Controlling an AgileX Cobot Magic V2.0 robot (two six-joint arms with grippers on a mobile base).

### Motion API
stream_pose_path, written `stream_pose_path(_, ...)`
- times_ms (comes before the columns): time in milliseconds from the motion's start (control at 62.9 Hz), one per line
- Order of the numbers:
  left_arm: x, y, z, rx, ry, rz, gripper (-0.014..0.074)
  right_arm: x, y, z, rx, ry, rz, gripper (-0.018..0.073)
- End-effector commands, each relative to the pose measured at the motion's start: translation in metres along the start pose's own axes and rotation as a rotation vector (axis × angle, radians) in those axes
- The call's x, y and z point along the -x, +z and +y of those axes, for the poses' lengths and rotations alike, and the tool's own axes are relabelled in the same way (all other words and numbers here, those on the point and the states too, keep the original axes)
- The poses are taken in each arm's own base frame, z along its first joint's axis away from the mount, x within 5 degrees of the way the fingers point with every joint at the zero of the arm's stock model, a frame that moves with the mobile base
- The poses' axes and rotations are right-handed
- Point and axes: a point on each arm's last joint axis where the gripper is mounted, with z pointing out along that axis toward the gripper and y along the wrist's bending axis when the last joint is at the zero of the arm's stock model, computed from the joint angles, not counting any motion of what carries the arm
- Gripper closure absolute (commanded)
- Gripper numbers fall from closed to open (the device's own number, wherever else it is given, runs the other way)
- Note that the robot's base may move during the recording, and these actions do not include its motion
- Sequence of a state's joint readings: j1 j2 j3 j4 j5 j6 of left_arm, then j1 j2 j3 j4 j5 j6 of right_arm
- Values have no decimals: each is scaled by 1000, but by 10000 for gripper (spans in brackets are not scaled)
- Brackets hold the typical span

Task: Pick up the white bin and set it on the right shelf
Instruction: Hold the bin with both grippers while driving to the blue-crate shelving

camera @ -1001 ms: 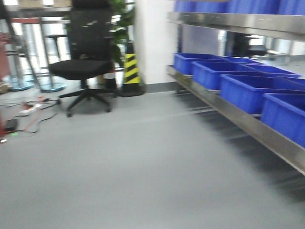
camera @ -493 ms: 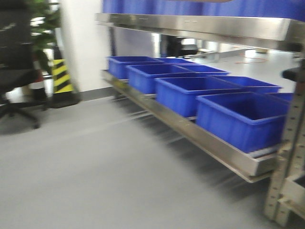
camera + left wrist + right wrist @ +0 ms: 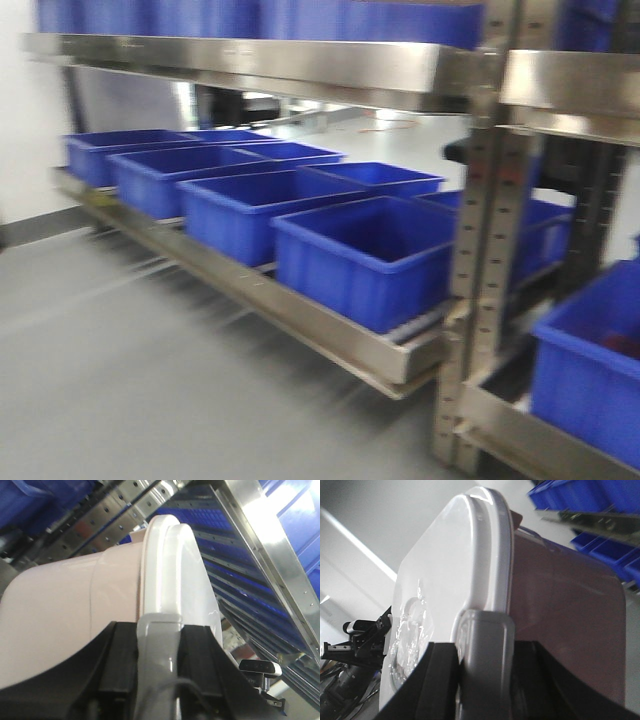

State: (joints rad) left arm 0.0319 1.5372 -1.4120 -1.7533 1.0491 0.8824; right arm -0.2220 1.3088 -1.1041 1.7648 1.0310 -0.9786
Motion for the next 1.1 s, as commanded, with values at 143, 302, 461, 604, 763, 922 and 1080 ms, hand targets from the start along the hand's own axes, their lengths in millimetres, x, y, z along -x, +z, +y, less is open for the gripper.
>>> stream_pose_path(143,-16,2,-54,-276,72,167,722,-5,-3,49,281,-72,84,368)
stream_pose_path(302,-16,2,-54,-276,72,167,722,-5,-3,49,281,-72,84,368)
stream_pose_path(461,-16,2,-54,-274,72,166,722,-5,-3,49,281,-72,84,368)
stream_pose_path(604,-16,2,-54,-274,72,166,722,-5,-3,49,281,-72,84,368)
stream_pose_path(763,-16,2,-54,-274,72,166,722,-5,-3,49,281,-72,84,368)
stream_pose_path(922,-16,2,-54,-274,72,166,722,-5,-3,49,281,-72,84,368)
stream_pose_path(1080,-16,2,-54,-274,72,166,722,-5,-3,49,281,-72,84,368)
